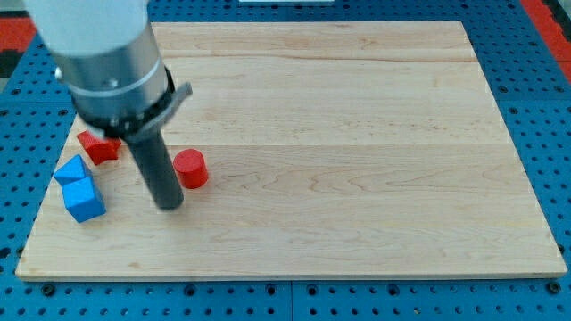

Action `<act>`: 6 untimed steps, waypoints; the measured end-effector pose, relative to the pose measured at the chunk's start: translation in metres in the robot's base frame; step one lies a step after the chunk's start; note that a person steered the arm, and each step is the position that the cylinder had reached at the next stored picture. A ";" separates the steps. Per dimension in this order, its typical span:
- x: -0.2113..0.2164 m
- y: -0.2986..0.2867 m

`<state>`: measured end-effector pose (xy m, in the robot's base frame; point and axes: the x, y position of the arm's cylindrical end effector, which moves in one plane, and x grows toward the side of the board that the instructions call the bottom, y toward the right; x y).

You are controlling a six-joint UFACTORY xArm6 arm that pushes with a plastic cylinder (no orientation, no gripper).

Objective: Push blue cube away from the blue triangle

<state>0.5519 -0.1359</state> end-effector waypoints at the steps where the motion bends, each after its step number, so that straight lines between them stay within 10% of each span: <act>1: 0.045 -0.082; 2: 0.025 -0.146; 6: -0.029 -0.092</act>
